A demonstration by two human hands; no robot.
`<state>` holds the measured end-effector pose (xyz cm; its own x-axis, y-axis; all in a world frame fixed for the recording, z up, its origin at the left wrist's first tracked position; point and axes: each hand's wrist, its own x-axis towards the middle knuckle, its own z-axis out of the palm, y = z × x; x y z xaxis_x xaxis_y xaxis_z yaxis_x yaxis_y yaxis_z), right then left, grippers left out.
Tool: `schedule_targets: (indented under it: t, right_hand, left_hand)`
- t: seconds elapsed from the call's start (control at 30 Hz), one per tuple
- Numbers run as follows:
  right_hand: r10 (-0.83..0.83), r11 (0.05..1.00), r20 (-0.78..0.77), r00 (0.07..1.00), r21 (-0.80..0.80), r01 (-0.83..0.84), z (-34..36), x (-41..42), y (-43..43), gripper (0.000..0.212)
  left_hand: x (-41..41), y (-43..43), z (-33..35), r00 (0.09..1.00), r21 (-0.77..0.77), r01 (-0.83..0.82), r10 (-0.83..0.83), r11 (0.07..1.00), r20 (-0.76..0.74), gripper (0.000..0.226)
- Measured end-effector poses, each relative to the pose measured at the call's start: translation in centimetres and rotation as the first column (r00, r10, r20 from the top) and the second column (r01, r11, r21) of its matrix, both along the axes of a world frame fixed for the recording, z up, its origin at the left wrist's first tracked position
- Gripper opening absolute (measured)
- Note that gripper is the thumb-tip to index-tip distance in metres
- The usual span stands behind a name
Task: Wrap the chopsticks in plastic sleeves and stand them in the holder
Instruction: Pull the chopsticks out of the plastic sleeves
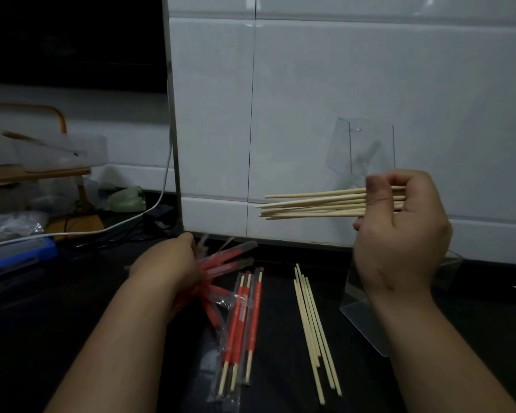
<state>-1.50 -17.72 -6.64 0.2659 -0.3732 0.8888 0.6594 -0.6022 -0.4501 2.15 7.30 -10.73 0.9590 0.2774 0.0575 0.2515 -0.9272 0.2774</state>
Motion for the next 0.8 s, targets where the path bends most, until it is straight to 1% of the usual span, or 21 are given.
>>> schedule_targets:
  t: [0.07, 0.1, 0.13, 0.17, 0.2, 0.27, 0.3, 0.37, 0.47, 0.53, 0.63, 0.73, 0.8]
  right_hand:
    - [-0.002, 1.000, -0.005, 1.000, -0.007, 0.002, 0.0, 0.0, 0.0, 0.010]
    - [-0.002, 1.000, -0.005, 1.000, -0.007, 0.001, 0.0, 0.0, 0.1, 0.010]
    - [-0.001, 1.000, -0.005, 1.000, -0.007, 0.001, -0.1, 0.0, 0.1, 0.010]
    - [0.000, 1.000, -0.006, 1.000, -0.009, 0.000, -0.1, 0.0, 0.1, 0.010]
    - [0.000, 1.000, -0.006, 1.000, -0.012, 0.000, -0.2, 0.0, 0.1, 0.010]
    - [0.000, 1.000, -0.009, 1.000, -0.021, -0.001, -0.2, 0.1, 0.1, 0.010]
    - [0.002, 1.000, -0.011, 1.000, -0.021, -0.002, -0.2, 0.1, 0.1, 0.010]
    - [0.004, 1.000, -0.016, 1.000, -0.019, -0.004, -0.3, 0.2, 0.1, 0.010]
    - [0.005, 1.000, -0.015, 1.000, -0.026, -0.006, -0.3, 0.1, 0.3, 0.010]
    - [0.000, 1.000, -0.007, 1.000, -0.029, -0.001, -0.3, 0.0, 0.4, 0.010]
    - [-0.009, 0.999, 0.001, 1.000, -0.031, 0.009, -0.3, 0.2, 0.4, 0.010]
    - [-0.004, 1.000, -0.005, 1.000, -0.028, 0.004, -0.4, 0.3, 0.3, 0.010]
    - [0.000, 1.000, -0.004, 1.000, -0.029, 0.000, -0.4, 0.3, 0.2, 0.010]
  left_hand:
    - [0.2, 0.1, -0.1, 0.996, 0.011, -0.013, 0.012, 1.000, 0.088, 0.029]
    - [0.2, 0.1, -0.1, 0.992, 0.008, -0.022, 0.021, 1.000, 0.123, 0.028]
    - [0.3, 0.2, -0.1, 0.991, -0.004, -0.027, 0.027, 1.000, 0.128, 0.030]
    - [0.4, 0.1, -0.1, 0.994, -0.014, -0.023, 0.024, 1.000, 0.111, 0.037]
    - [0.5, 0.1, -0.2, 0.997, -0.019, -0.022, 0.023, 1.000, 0.071, 0.048]
    - [0.6, 0.0, -0.4, 0.999, -0.040, -0.032, 0.030, 0.999, -0.032, 0.079]
    - [0.6, 0.0, -0.6, 0.997, -0.054, -0.032, 0.028, 0.998, -0.074, 0.090]
    - [0.6, -0.2, -0.8, 0.992, -0.071, -0.028, 0.019, 0.997, -0.124, 0.098]
    - [0.4, -0.5, -1.0, 0.990, -0.064, -0.007, -0.002, 0.998, -0.142, 0.100]
    - [0.2, -0.6, -1.0, 0.988, -0.020, -0.001, -0.002, 1.000, -0.154, 0.100]
    - [0.2, -0.8, -1.0, 0.989, 0.000, 0.008, -0.008, 1.000, -0.147, 0.087]
    - [0.6, -0.8, -1.3, 0.993, -0.028, 0.055, -0.058, 0.998, -0.101, 0.074]
    - [0.8, -0.8, -1.5, 0.994, -0.029, 0.090, -0.091, 0.996, -0.062, 0.069]
